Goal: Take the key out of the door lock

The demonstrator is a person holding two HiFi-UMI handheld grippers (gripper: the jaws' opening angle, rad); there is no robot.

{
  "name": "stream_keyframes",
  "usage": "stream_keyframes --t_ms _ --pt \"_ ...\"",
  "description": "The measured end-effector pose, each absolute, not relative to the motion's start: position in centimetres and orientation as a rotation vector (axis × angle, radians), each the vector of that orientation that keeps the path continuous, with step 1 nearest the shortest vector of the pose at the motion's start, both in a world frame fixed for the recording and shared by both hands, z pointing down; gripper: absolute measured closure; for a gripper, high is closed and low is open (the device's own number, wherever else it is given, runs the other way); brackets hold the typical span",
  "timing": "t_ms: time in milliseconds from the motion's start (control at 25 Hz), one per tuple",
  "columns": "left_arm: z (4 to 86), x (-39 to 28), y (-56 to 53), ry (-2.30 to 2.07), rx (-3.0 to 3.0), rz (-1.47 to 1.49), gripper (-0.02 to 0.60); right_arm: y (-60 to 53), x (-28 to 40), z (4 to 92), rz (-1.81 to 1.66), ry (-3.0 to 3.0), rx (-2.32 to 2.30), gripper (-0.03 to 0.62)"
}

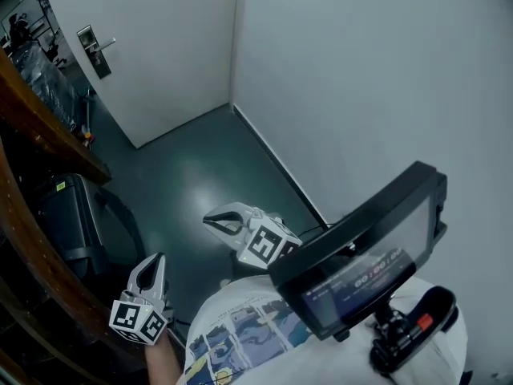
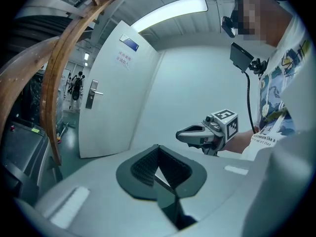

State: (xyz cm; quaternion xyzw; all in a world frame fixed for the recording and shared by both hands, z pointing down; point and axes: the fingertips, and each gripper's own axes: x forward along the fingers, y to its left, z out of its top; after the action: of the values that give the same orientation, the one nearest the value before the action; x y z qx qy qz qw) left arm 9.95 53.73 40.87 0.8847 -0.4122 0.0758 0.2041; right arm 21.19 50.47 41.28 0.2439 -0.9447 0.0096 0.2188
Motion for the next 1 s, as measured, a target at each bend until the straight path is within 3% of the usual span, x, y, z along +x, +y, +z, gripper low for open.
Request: stream_keyframes --t_ms 1000 --pt "38.9 9.2 31.1 -1.492 2.319 0.200 0.572 27.3 21.0 43.5 0.028 -2.713 0.437 0.569"
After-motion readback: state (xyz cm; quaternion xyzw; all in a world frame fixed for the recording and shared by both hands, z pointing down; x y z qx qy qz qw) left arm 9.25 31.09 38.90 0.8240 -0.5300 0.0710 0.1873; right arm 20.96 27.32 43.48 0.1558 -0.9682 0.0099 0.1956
